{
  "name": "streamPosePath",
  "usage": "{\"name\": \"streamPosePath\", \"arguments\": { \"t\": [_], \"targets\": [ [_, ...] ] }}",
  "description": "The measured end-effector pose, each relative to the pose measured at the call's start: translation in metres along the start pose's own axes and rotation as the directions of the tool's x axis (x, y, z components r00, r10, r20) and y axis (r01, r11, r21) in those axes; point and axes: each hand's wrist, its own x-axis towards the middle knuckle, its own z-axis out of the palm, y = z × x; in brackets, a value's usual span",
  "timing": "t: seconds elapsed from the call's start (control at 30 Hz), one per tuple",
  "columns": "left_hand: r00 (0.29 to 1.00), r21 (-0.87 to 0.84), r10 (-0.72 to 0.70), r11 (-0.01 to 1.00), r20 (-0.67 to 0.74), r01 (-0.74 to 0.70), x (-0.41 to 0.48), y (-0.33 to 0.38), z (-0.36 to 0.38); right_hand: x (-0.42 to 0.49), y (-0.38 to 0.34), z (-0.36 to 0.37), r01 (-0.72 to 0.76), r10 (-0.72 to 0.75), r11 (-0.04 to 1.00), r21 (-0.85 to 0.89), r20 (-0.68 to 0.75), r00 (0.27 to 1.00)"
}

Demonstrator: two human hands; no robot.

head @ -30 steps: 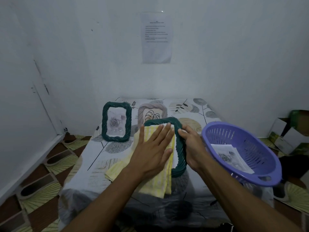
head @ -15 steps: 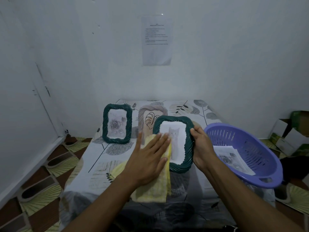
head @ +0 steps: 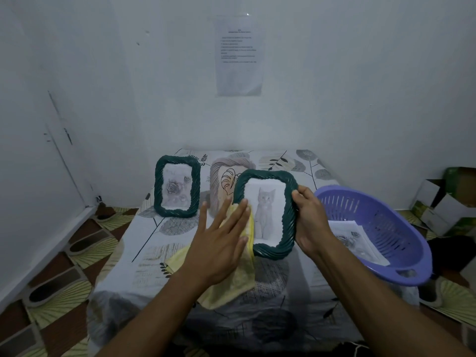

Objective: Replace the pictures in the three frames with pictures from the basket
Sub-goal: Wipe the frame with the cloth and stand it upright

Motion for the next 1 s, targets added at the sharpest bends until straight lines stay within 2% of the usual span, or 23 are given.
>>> {"name": "streamPosePath", "arguments": {
  "t": [0.1,0.17,0.27,0.33,0.43,0.47,0.57,0.63,0.77,0.8,0.93,1.0],
  "targets": [
    [0.997,-0.03,-0.073,0.997,0.003,0.073,0.008,0.0,-0.005,-0.007,0.006,0.005,-0.014,0.014,1.0,-0.007,0.028,1.0],
    [0.999,-0.052,0.047,0.998,0.008,-0.046,0.006,0.003,-0.006,-0.004,0.001,0.004,-0.005,0.005,1.0,-0.01,-0.003,1.0],
    [0.964,-0.071,0.266,0.962,0.023,-0.264,-0.007,0.005,-0.007,0.004,-0.011,-0.002,0.025,-0.027,0.999,-0.037,-0.042,0.999],
    [0.97,-0.046,0.245,0.969,0.014,-0.244,-0.005,-0.001,-0.005,0.003,-0.011,-0.003,0.021,-0.023,0.998,-0.056,-0.028,0.999],
    [0.998,-0.022,0.067,0.998,-0.002,-0.067,0.005,-0.007,-0.006,-0.005,-0.004,0.003,-0.026,0.026,0.998,-0.048,0.007,1.0],
    [0.998,-0.031,0.059,0.998,0.001,-0.059,0.007,-0.005,-0.008,-0.007,-0.004,0.005,-0.03,0.031,0.998,-0.047,0.011,0.999],
    [0.971,-0.075,0.237,0.969,0.02,-0.235,0.003,0.013,-0.011,-0.005,-0.007,0.005,-0.019,0.019,0.999,-0.05,-0.009,1.0],
    [0.963,-0.065,0.27,0.961,0.012,-0.269,-0.001,0.014,-0.011,-0.004,-0.01,0.003,-0.009,0.008,0.999,-0.05,-0.01,1.0],
    [0.998,-0.005,0.043,0.999,-0.038,-0.043,0.006,-0.004,-0.006,-0.008,-0.006,0.003,-0.016,0.016,0.999,-0.032,-0.003,1.0],
    [0.998,-0.018,0.047,0.999,-0.032,-0.048,0.005,-0.002,-0.005,-0.009,-0.005,0.003,-0.018,0.018,0.999,-0.036,-0.001,1.0],
    [0.965,-0.067,0.261,0.963,-0.012,-0.261,-0.003,0.022,-0.002,-0.012,0.002,0.003,-0.042,0.042,0.997,-0.058,0.013,0.999],
    [0.973,-0.052,0.228,0.972,-0.033,-0.23,0.002,0.02,-0.001,-0.016,0.008,0.003,-0.065,0.066,0.997,-0.046,0.022,0.998]
  ]
}}
